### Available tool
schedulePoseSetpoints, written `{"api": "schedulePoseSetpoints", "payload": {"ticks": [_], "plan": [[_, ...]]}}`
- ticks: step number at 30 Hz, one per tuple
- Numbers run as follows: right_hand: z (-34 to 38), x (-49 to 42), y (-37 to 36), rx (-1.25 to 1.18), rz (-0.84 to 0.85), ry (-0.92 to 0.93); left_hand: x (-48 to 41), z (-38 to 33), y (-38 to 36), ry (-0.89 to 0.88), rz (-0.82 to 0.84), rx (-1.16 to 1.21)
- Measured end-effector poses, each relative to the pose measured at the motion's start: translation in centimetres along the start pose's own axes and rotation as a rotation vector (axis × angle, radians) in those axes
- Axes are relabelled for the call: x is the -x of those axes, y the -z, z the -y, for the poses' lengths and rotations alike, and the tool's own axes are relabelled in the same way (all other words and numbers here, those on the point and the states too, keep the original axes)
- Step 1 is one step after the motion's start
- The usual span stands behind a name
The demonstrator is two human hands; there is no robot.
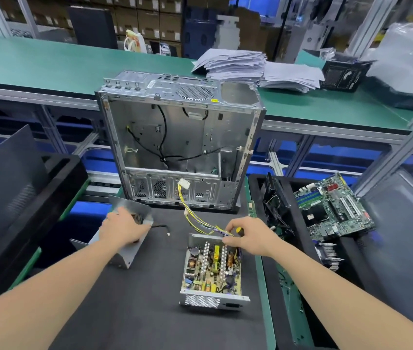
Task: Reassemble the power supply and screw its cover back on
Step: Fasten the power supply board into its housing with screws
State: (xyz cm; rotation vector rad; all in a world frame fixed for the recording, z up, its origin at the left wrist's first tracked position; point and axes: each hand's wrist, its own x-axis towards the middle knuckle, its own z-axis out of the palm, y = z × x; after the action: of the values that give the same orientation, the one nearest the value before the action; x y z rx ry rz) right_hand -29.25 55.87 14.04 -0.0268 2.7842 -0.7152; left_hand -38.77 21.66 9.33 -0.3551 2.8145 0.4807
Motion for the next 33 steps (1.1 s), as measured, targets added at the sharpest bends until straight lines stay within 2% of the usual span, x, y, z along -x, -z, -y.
{"api": "schedulePoseSetpoints", "payload": {"ticks": [5,9,16,19,23,26,29,31,33], "plan": [[0.3,0.0,0.0,-0.011,0.037,-0.018,-1.2,0.6,-1.4,0.007,-0.071,-0.145],[0.5,0.0,0.2,-0.002,0.035,-0.018,-1.6,0.7,-1.2,0.038,-0.028,-0.002],[2.3,-0.3,1.0,-0.069,-0.073,0.061,1.1,-1.0,2.2,-0.01,0.06,0.045],[3.3,-0.2,1.4,-0.112,-0.056,0.091,3.4,-2.0,3.6,-0.077,0.159,0.238],[4.3,0.3,1.5,-0.184,0.003,0.114,6.4,-4.1,4.1,-0.113,0.393,0.589],[4.5,1.1,1.8,-0.436,0.126,0.048,8.3,-5.6,3.9,-0.184,0.462,0.619],[4.2,1.9,2.1,-0.634,0.196,0.004,9.8,-6.9,3.3,-0.269,0.445,0.602],[4.0,2.3,2.4,-0.688,0.147,-0.039,10.4,-7.6,2.8,-0.279,0.402,0.606],[3.4,2.6,2.8,-0.574,0.038,-0.081,10.7,-7.8,2.3,-0.253,0.413,0.659]]}}
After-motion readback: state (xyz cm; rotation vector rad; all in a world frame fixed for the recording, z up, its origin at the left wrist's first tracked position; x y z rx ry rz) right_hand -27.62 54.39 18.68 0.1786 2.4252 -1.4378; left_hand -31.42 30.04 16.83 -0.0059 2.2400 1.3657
